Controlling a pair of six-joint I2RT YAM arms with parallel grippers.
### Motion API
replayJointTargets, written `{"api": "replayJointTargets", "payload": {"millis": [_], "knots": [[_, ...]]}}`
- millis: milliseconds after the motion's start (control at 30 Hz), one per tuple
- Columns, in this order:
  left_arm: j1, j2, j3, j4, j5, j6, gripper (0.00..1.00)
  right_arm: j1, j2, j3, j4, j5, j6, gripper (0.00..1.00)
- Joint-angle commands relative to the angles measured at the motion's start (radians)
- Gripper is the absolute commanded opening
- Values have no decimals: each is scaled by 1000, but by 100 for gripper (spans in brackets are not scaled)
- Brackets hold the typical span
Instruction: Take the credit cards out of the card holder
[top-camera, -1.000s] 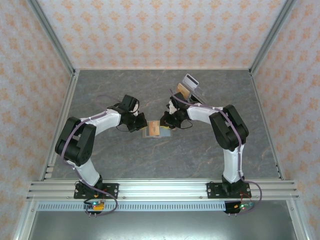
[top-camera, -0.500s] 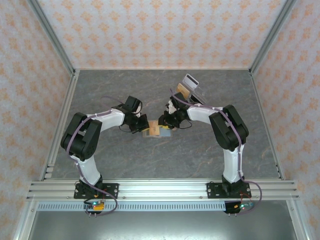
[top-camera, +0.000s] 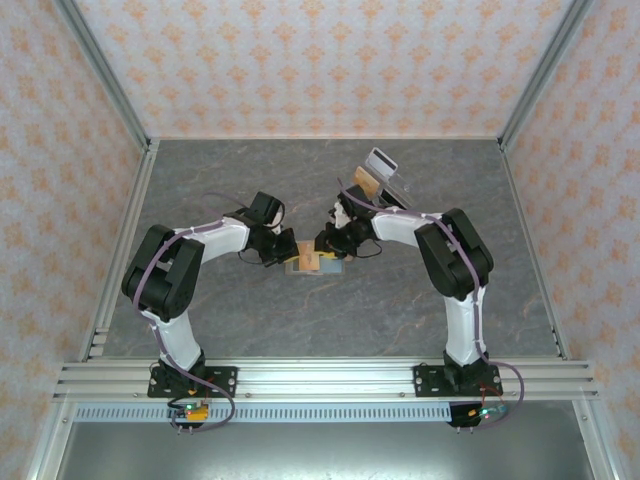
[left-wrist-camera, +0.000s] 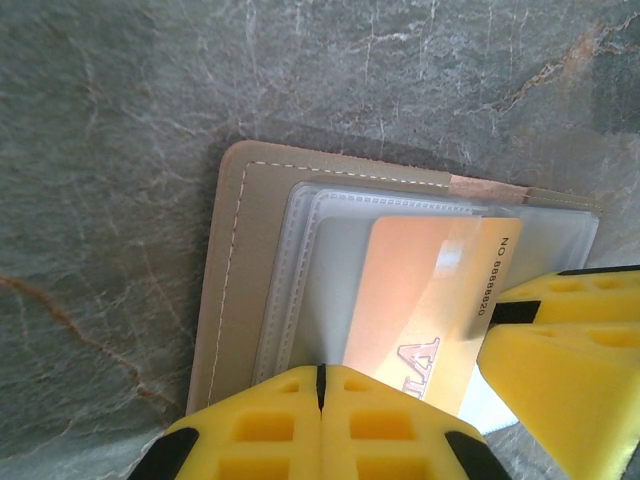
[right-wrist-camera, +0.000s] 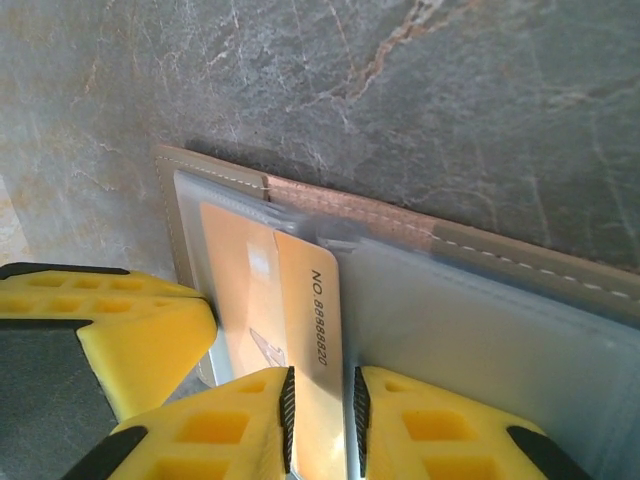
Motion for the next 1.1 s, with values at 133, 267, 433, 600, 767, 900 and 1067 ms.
{"api": "replayJointTargets", "payload": {"millis": [133,267,433,600,767,900,1067], "knots": [[-4,41,-21,-22,-45,-4,0,13,24,22,20,-45,-6,20],[-3,34,-14,-34,-51,0,0,12,2,11,28,-25,-1,9],[1,10,-2,-67,-79,2,12,-12,-47,-24,-15,41,-20,0],[2,-5,6,-78,-81,-1,31,-53,-105,-81,-41,51,-59,0],[2,-21,14,-67,-58,-8,40,-72,-182,-102,-52,38,-110,0],[5,-74,29,-51,-33,-26,52,-78,-254,-101,-50,15,-142,0],[17,-173,27,11,25,-73,67,-123,-323,-102,17,-104,-136,0]]}}
